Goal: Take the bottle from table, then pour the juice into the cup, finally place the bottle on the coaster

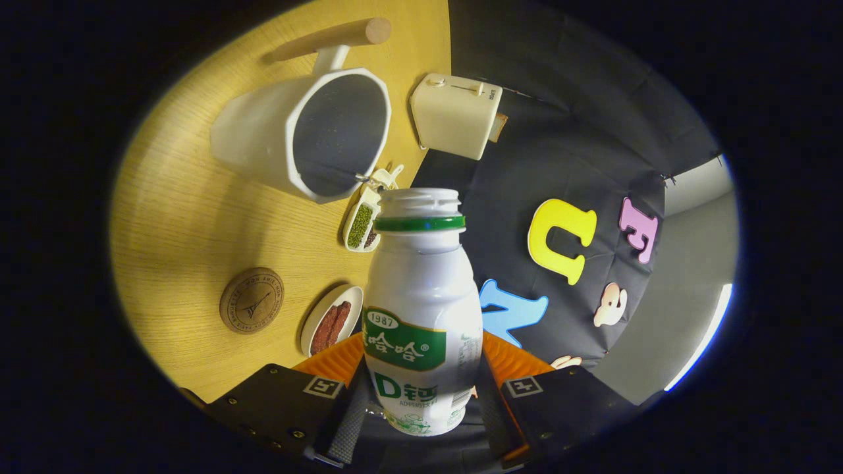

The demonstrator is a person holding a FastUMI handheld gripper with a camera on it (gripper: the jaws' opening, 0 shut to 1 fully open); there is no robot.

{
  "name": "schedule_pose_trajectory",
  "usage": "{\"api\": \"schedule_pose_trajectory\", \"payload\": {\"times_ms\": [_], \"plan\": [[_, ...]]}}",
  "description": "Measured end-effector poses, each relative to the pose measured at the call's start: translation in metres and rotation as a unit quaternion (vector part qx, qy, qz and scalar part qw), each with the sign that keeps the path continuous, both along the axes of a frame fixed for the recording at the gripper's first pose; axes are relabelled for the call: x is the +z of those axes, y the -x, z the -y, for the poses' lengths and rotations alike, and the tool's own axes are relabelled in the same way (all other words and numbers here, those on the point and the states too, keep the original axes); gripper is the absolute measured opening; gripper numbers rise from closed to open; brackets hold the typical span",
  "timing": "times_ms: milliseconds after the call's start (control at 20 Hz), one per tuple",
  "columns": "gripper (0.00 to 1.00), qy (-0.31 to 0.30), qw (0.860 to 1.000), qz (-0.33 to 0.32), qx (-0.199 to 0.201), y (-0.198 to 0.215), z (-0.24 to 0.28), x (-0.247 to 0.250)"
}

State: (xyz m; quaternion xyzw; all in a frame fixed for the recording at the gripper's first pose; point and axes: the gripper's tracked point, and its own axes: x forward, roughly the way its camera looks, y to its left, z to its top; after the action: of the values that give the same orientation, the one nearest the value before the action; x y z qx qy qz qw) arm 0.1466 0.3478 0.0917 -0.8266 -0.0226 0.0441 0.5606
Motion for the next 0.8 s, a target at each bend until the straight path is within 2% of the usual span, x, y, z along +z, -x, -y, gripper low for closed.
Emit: {"api": "schedule_pose_trajectory", "payload": {"times_ms": [800], "plan": [[0.74, 0.033, 0.999, 0.01, 0.003, 0.0009, -0.0031, -0.0073]]}}
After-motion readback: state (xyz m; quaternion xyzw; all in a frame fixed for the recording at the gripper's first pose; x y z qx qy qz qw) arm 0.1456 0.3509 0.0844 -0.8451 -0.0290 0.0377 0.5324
